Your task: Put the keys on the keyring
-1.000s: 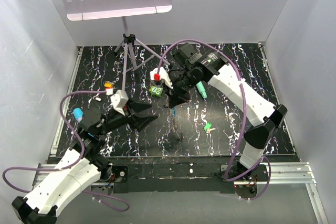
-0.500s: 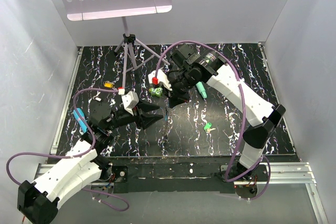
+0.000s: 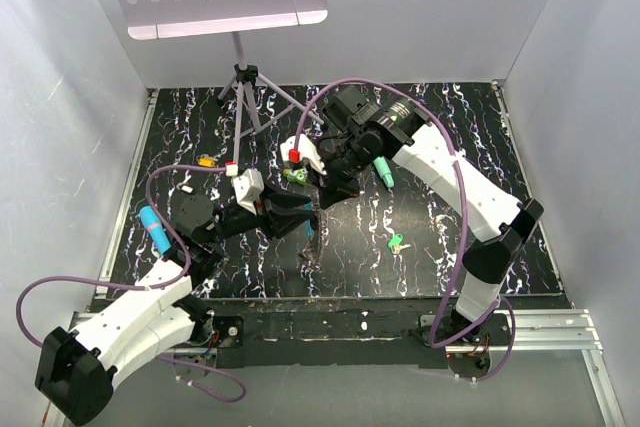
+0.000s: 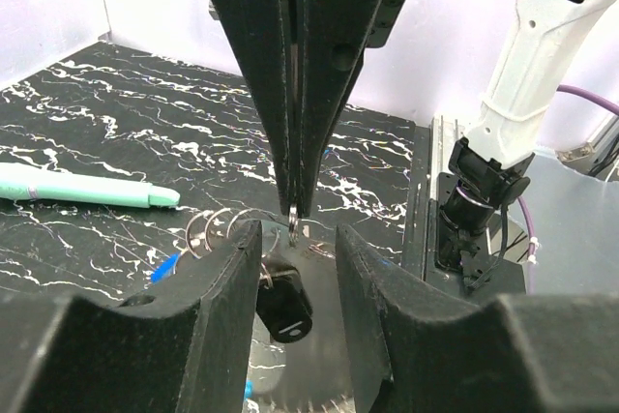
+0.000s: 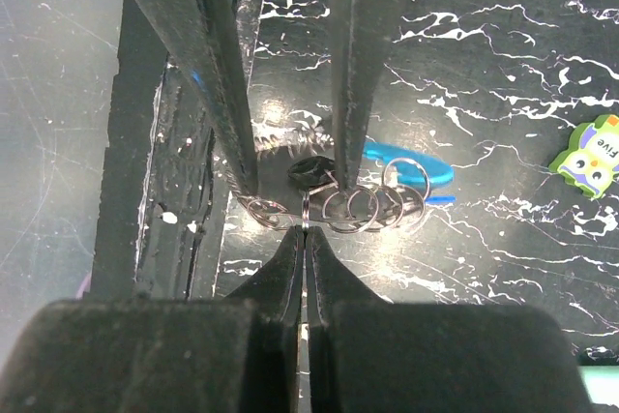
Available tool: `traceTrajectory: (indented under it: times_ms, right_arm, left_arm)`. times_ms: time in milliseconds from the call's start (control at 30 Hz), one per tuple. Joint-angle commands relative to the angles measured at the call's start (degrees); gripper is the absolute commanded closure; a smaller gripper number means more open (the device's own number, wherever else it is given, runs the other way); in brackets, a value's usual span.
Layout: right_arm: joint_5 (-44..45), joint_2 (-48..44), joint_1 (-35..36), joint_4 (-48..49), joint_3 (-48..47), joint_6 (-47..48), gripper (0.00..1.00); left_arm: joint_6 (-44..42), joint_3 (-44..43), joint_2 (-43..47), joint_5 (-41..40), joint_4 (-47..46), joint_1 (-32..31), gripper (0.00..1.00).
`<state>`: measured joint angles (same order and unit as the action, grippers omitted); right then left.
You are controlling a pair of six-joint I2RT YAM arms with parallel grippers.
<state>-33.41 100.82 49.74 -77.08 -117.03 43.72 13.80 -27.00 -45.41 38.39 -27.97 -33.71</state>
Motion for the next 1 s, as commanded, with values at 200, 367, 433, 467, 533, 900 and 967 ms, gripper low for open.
traceTrajectory:
  times_ms: [200, 367, 433, 467, 533, 900, 967]
  right_arm:
    - [-3.15, -0.80, 0.63, -6.59, -1.71, -0.39, 0.99]
    - [-3.42, -0.62, 0.71, -6.51, -1.62, -0.48, 0.99]
    - [-3.50, -0.53, 0.80, -6.42, -1.53, -0.48, 0.99]
    - [-3.42, -0.62, 0.80, -6.42, -1.44, -0.57, 0.99]
    - [-3.59, -0.62, 0.71, -6.33, -1.27, -0.66, 0.99]
    - [-4.12, -0.71, 0.89, -5.89, -1.27, -1.01, 0.99]
    - [-4.12, -0.79, 0.89, -5.98, -1.18, -1.01, 0.99]
  left_arm:
    - [0.96, -0.42, -2.67, 1.07, -2.71, -0.21, 0.69]
    - [1.40, -0.77, -3.02, 1.77, -2.97, -0.21, 0.79]
    - [1.58, -0.77, -3.11, 1.95, -3.23, -0.21, 0.83]
    - [1.75, -0.77, -3.11, 2.04, -3.41, -0.21, 0.85]
    - [2.19, -0.59, -3.11, 2.13, -3.76, -0.21, 0.89]
    - [2.72, -1.03, -3.63, 3.97, -3.15, -0.21, 1.00]
    - [2.55, -1.29, -3.98, 4.15, -2.18, -0.21, 1.00]
